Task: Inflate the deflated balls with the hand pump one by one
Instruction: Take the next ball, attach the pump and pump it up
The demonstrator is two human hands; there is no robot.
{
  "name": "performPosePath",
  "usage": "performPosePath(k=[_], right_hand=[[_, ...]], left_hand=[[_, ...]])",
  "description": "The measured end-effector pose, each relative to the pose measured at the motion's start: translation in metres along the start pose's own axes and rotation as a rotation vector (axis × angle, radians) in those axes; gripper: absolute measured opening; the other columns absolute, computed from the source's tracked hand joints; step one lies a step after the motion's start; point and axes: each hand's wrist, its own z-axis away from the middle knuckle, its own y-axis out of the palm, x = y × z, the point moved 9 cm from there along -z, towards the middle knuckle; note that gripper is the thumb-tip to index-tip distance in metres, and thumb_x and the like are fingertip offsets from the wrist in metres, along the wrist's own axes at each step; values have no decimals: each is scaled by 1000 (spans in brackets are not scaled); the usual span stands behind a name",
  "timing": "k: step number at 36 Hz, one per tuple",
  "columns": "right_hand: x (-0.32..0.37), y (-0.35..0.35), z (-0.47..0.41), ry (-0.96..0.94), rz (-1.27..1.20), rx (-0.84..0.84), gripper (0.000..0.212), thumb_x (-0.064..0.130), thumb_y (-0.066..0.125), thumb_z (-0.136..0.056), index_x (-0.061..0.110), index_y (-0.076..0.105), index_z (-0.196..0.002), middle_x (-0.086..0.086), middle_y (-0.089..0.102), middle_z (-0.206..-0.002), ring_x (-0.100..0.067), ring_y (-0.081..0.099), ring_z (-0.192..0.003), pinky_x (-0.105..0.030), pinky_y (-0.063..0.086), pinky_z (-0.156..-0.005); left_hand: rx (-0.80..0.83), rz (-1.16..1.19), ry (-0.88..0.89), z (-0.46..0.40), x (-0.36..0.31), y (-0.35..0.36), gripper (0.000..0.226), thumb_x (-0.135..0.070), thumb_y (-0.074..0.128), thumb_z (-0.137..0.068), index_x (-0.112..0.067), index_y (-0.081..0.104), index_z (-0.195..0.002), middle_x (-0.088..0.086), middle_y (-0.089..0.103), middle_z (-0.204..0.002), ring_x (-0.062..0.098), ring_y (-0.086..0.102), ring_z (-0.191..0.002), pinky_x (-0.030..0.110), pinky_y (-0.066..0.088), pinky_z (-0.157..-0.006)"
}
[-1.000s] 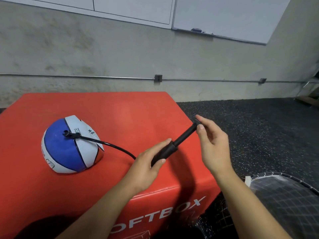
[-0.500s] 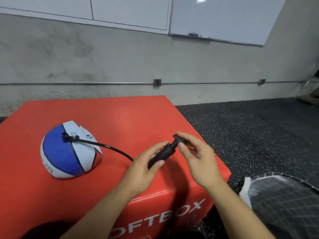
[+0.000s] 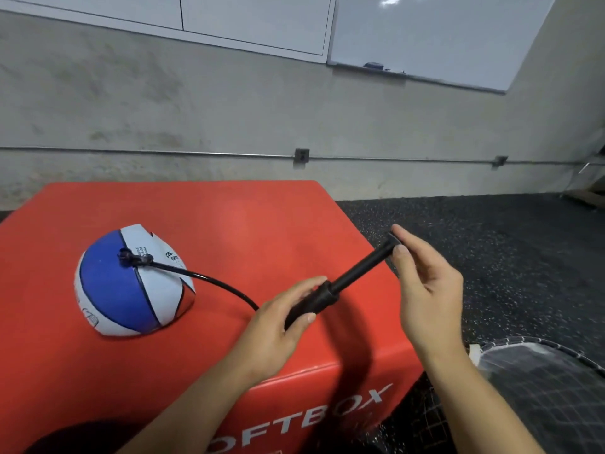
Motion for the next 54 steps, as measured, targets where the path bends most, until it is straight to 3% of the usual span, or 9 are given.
performPosePath(k=[3, 9, 16, 23, 29, 33, 40, 45, 54], right_hand=[[-12, 14, 4, 53, -11, 70, 30, 3, 64, -101, 24, 74, -119, 26, 75, -111, 4, 70, -111, -11, 49, -95], [-32, 33, 16, 101, 114, 227, 28, 7, 67, -100, 16, 75, -126, 8, 76, -122, 4, 69, -112, -10, 48, -97], [-40, 56, 36, 116, 115, 409, 37, 9, 66, -102, 21, 68, -137, 9, 68, -138, -1, 63, -127, -21, 48, -110], [-20, 44, 31, -7, 126, 313, 39, 9, 64, -103, 35, 66, -132, 14, 69, -133, -7, 65, -124, -22, 48, -106], [-8, -9, 6, -19, 18, 41, 32, 10, 58, -106, 24, 67, -134, 8, 70, -132, -14, 64, -126, -43, 49, -111], [4, -24, 3, -27, 29, -22, 33, 6, 57, -106, 20, 66, -134, 10, 70, -132, -5, 63, -126, -29, 47, -111], [5, -8, 3, -117, 168, -6, 35, 16, 64, -103, 20, 67, -137, 8, 62, -142, -12, 56, -136, -47, 47, -114], [4, 30, 15, -152, 236, 112, 49, 0, 67, -97, 27, 64, -138, 12, 63, -142, -3, 55, -136, -40, 44, -117], [-14, 68, 34, -117, 323, 345, 52, 15, 62, -90, 27, 65, -141, 11, 62, -146, 2, 50, -140, -37, 37, -122]], left_hand=[[-3, -6, -7, -1, 2, 0, 57, -9, 61, -103, -38, 50, -151, -19, 61, -145, 4, 53, -139, 47, 41, -119], [-17, -26, -14, -4, -1, 1, 54, -12, 60, -104, -37, 50, -151, -20, 60, -145, 2, 53, -138, 45, 42, -117], [-36, 33, -52, -1, 0, -5, 54, -23, 60, -101, -47, 50, -147, -20, 63, -139, 5, 57, -135, 45, 43, -118], [-17, 47, -77, 1, -6, -6, 54, -22, 60, -102, -48, 49, -148, -11, 65, -138, 8, 58, -134, 47, 43, -118], [39, 29, -76, 5, -10, 0, 60, -8, 59, -105, -48, 49, -149, -12, 65, -140, 7, 54, -138, 46, 43, -118], [56, 24, -68, 5, -10, 2, 60, -9, 59, -105, -49, 48, -149, -14, 64, -141, 4, 52, -140, 45, 42, -119], [22, 48, -66, 4, -6, -3, 61, -6, 58, -105, -48, 50, -148, -12, 64, -139, 0, 51, -139, 37, 39, -120], [-19, 70, -85, 3, -1, -9, 62, -4, 56, -104, -47, 48, -149, -7, 64, -136, 6, 59, -132, 39, 41, -120], [-76, 69, -81, 3, 4, -14, 54, -27, 60, -102, -45, 45, -151, -11, 64, -138, 9, 58, -135, 49, 42, -119]])
